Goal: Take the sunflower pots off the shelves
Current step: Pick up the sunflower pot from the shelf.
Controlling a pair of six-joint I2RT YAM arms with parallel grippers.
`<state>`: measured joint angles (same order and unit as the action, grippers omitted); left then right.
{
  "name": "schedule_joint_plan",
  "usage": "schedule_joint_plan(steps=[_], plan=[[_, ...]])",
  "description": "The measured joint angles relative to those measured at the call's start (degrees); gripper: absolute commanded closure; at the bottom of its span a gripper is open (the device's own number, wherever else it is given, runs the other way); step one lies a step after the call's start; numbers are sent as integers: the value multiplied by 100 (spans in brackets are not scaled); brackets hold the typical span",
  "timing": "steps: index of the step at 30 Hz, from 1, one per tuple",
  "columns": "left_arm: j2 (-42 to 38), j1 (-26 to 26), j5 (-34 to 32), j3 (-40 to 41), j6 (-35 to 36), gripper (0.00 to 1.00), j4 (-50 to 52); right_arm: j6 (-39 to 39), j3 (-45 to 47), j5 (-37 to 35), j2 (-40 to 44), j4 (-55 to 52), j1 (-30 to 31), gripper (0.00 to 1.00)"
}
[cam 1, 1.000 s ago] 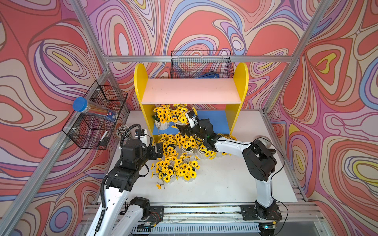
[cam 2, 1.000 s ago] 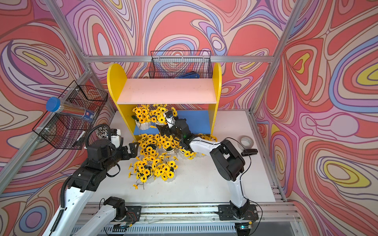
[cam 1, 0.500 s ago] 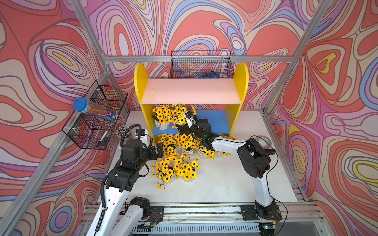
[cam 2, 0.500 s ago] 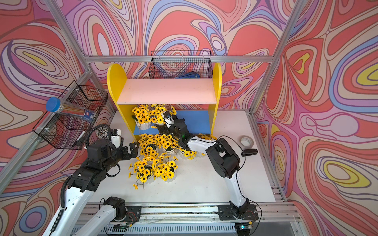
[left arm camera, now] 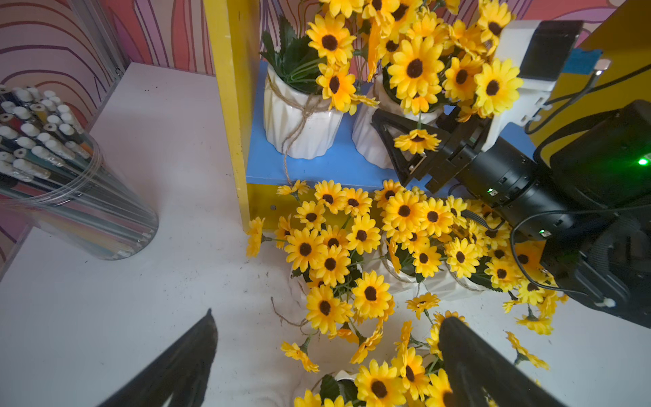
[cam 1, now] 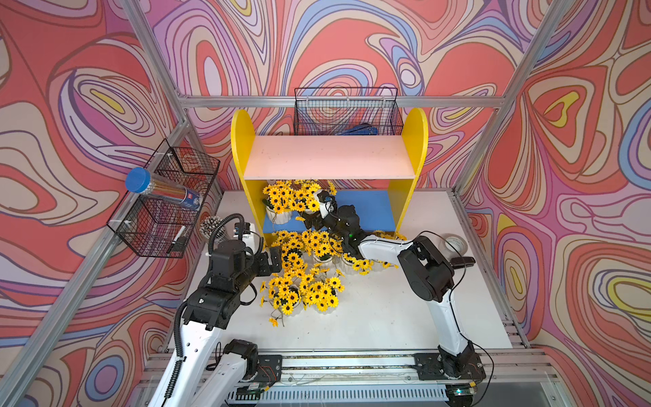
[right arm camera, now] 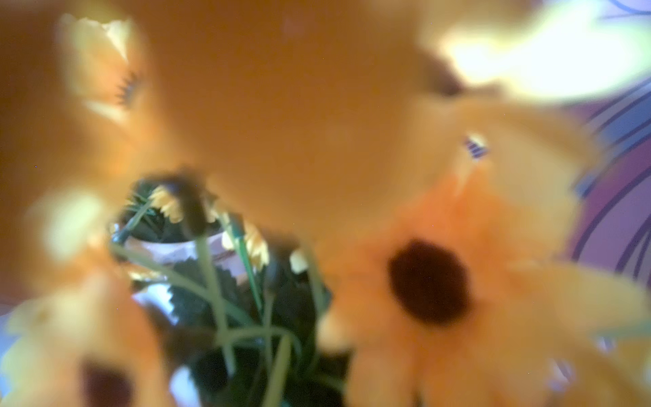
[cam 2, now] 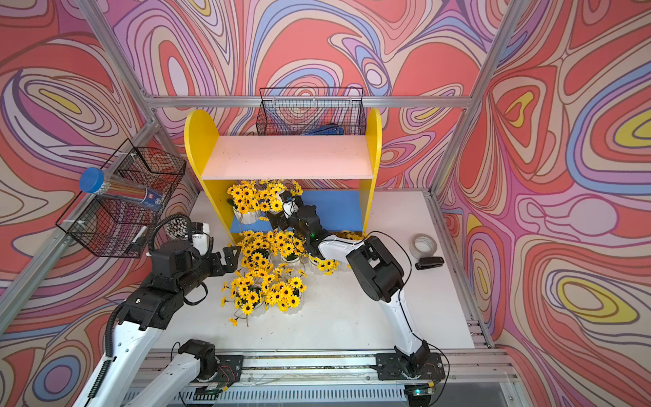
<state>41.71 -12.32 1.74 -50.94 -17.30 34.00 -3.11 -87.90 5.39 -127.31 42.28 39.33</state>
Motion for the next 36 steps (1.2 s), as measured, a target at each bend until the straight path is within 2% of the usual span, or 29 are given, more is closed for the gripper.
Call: schedule_joint_plan(steps=[6,12,15,19,27,36], plan=[[0,0,20,0,13,0,-2,59,-219,-2,-151,-79,0,4],[0,0,20,0,17,0,0,111,-221,0,-160,-90,0,23],[0,0,20,0,17,0,0,111,-221,20,-160,-90,-2,46],[-2,0,22,0,17,0,-2,98,-166,63,-127,-76,-4,98],[-2,0,103,0,17,0,-35,-46,332,39,315,-208,-4,100],[0,0,192,11,17,0,-81,-267,1093,-33,1233,-459,-4,100]])
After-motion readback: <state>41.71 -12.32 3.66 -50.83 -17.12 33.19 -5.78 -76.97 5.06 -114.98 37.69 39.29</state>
